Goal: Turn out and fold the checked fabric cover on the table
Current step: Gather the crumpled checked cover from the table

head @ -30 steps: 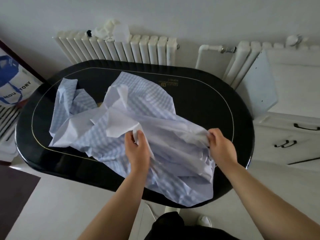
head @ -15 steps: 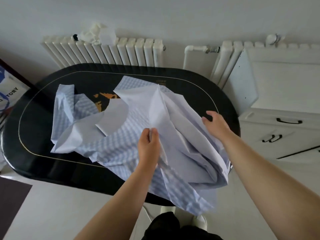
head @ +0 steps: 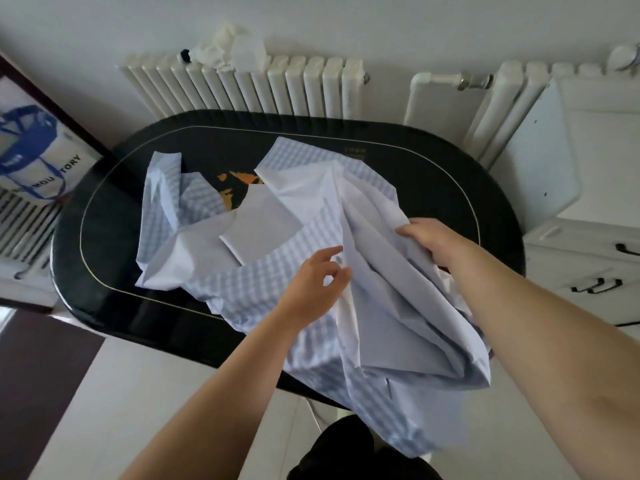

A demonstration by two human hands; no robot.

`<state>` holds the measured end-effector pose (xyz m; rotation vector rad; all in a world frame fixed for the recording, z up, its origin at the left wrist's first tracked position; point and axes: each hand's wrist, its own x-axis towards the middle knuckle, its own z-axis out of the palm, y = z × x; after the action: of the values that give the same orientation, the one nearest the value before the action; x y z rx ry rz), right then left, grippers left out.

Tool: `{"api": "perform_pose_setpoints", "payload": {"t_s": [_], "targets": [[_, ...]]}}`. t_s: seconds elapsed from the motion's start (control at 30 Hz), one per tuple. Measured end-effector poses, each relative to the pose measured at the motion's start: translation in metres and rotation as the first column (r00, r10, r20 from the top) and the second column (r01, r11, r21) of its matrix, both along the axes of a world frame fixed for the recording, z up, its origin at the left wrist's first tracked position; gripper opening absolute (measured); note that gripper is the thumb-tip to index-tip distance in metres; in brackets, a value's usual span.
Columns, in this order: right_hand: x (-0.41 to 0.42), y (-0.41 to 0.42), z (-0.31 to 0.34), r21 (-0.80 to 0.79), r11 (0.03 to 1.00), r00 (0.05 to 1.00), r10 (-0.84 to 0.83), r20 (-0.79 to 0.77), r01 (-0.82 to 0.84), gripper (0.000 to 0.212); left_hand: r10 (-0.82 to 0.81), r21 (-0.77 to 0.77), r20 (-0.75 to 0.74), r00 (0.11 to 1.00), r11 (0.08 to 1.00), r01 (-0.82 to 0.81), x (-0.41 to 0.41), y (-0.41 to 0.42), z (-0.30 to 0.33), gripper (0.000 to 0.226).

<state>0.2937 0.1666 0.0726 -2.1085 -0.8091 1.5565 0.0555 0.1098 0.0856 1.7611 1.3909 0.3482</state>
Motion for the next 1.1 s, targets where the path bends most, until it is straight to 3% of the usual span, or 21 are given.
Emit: {"api": "perform_pose_setpoints", "payload": {"t_s": [0.13,0.27,0.33,0.43,0.5,0.57,0.67,0.77,0.83,0.9,0.97,1.03,1.1], "targets": [[-0.018,-0.008,0.028,0.261,0.951,0.985,0.149,0.089,-0.167,0.024,0.154,-0.022,-0.040,0.987,0.988,-0.155,-0.010,0.037,-0.031,0.032],[-0.027,-0.024,0.050,0.090,0.990,0.965,0.125,-0.229,-0.107,0.027,0.245,-0.112,-0.094,0.965,0.960,-0.255,-0.019,0.072,-0.061,0.040],[-0.028,-0.030,0.050,-0.010,0.992,0.965,0.123,-0.233,-0.128,0.035,0.163,-0.169,-0.110,0.980,0.969,-0.181,-0.019,0.080,-0.072,0.042],[-0.030,-0.034,0.052,-0.042,0.978,0.955,0.189,-0.227,-0.203,0.042,-0.012,-0.113,-0.119,0.993,0.994,-0.002,-0.013,0.087,-0.084,0.047],[-0.028,-0.033,0.053,0.030,0.986,0.967,0.164,-0.197,-0.161,0.034,-0.054,-0.073,-0.153,0.987,0.996,0.043,-0.007,0.091,-0.087,0.050],[-0.026,-0.031,0.055,0.217,0.976,0.994,0.010,-0.105,0.013,0.016,-0.011,-0.045,-0.181,0.984,0.999,0.003,-0.004,0.094,-0.092,0.052],[-0.018,-0.031,0.067,0.571,0.804,0.960,-0.265,0.094,0.166,0.008,0.076,-0.151,-0.269,0.960,0.981,-0.120,-0.011,0.101,-0.103,0.072],[-0.009,-0.035,0.079,0.707,0.666,0.934,-0.355,0.023,0.236,0.023,-0.008,-0.247,-0.409,0.912,0.964,-0.102,-0.022,0.102,-0.116,0.097],[-0.006,-0.038,0.084,0.645,0.727,0.966,-0.247,-0.075,0.236,0.033,-0.041,-0.207,-0.502,0.864,0.976,-0.074,-0.025,0.099,-0.116,0.091],[-0.008,-0.046,0.084,0.531,0.839,0.993,-0.090,-0.080,0.119,0.037,-0.076,-0.149,-0.559,0.826,0.989,-0.010,-0.026,0.098,-0.107,0.071],[-0.013,-0.055,0.075,0.451,0.884,0.989,0.074,0.131,-0.126,0.036,-0.061,-0.069,-0.544,0.837,0.997,0.028,-0.030,0.098,-0.095,0.051],[-0.020,-0.062,0.064,0.366,0.853,0.893,0.221,0.392,-0.372,0.038,0.086,0.059,-0.356,0.930,0.996,-0.069,-0.037,0.095,-0.083,0.035],[-0.035,-0.069,0.059,0.310,0.787,0.799,0.349,0.491,-0.534,0.040,0.224,0.126,-0.113,0.968,0.970,-0.210,-0.046,0.086,-0.067,0.024]]}}
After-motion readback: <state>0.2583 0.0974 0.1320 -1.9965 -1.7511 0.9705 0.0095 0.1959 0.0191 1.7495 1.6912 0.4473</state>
